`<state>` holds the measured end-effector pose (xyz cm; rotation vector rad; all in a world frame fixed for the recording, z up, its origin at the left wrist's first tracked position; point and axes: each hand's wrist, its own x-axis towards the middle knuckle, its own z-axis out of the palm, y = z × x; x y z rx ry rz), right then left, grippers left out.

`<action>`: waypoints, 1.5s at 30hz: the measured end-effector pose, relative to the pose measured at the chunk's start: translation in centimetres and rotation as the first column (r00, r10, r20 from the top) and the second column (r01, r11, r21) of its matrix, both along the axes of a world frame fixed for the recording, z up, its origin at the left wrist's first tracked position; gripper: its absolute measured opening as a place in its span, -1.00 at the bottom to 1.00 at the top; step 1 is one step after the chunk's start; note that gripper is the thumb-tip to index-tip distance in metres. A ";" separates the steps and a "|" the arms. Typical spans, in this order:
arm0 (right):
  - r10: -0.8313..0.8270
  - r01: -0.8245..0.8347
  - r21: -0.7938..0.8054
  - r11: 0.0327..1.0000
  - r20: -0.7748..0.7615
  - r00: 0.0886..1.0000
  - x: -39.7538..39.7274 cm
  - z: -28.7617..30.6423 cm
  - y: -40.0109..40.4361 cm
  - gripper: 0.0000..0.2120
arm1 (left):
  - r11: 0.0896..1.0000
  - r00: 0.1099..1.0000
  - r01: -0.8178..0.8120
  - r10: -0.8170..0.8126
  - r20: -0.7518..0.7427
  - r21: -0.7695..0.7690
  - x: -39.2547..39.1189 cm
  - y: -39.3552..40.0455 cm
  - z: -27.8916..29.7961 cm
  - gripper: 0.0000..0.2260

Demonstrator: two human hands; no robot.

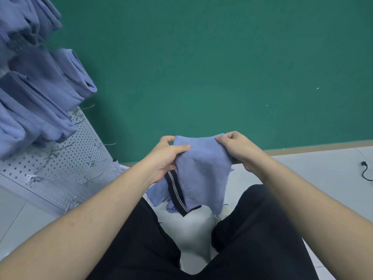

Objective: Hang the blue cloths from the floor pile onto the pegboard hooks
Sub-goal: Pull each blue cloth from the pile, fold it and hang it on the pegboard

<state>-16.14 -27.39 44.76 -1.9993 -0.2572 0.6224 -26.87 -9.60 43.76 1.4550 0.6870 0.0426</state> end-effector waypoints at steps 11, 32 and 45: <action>0.217 -0.191 0.173 0.966 -0.141 0.966 0.2 1.0 -1.2 -0.59 | 0.966 0.961 0.234 -0.212 -0.180 0.111 0.0 1.4 2.5 -0.79; 0.093 -0.091 0.080 0.993 -0.022 0.995 1.9 2.9 -0.4 -0.85 | 0.948 0.990 0.106 -0.129 0.058 0.300 0.9 1.3 3.7 -0.54; 0.229 -0.220 -0.216 0.951 0.015 0.973 2.6 3.8 0.3 -0.84 | 0.701 0.961 0.239 -0.270 -0.061 0.672 0.8 1.0 3.8 -0.74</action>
